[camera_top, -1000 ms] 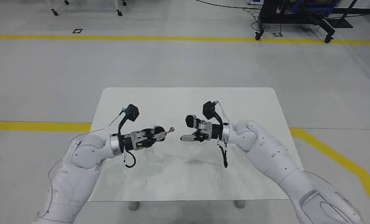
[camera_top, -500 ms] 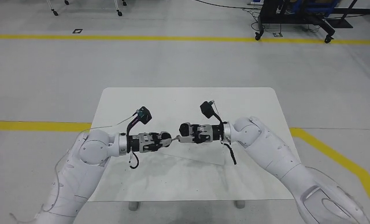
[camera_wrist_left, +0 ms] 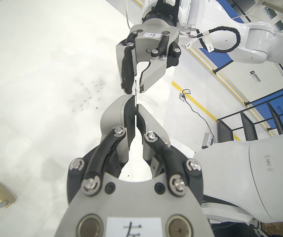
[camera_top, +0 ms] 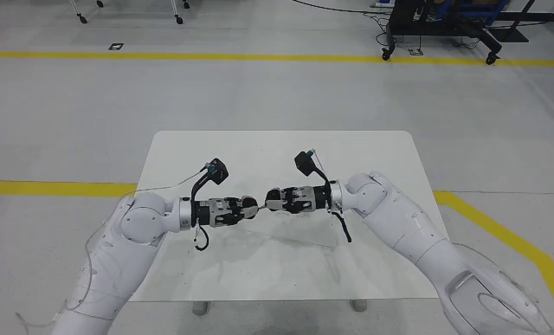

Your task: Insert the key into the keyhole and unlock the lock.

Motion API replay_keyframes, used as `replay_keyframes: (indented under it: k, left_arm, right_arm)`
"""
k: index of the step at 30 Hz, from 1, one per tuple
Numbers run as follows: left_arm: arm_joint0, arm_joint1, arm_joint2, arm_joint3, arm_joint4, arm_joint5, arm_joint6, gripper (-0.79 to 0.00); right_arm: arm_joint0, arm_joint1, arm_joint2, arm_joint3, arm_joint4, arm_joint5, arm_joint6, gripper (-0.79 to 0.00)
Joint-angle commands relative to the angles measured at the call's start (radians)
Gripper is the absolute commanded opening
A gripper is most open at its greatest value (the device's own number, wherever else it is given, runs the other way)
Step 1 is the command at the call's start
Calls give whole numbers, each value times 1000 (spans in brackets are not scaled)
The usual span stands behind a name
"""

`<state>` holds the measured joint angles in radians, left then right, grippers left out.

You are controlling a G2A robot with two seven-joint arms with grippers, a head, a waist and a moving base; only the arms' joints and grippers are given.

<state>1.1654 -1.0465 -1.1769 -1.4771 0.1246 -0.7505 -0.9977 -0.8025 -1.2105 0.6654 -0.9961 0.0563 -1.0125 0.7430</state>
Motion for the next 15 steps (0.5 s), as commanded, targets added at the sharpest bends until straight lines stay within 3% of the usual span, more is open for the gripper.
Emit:
replay_keyframes:
  k: [1, 6, 7, 8, 11, 15]
  left_arm:
    - [-2, 1, 3, 7, -4, -5, 8, -785]
    - [-5, 3, 11, 20, -5, -12, 31, -785]
    - [-6, 4, 10, 19, 10, -11, 38, -690]
    - [-4, 5, 9, 15, 28, -10, 47, 0]
    - [18, 14, -26, 2, 31, -30, 83, 0]
    - [87, 39, -135, -31, 6, -65, 116, 0]
  right_arm:
    - [2, -3, -6, 6, 13, 0, 7, -785]
    - [5, -10, -17, 17, 40, 0, 19, -785]
    - [5, -10, -15, 17, 45, 0, 16, -785]
    - [4, -9, -11, 14, 46, 0, 13, -785]
    - [-8, 0, 19, -7, 37, 0, -8, -785]
    - [-55, 32, 107, -59, -2, 0, -64, -785]
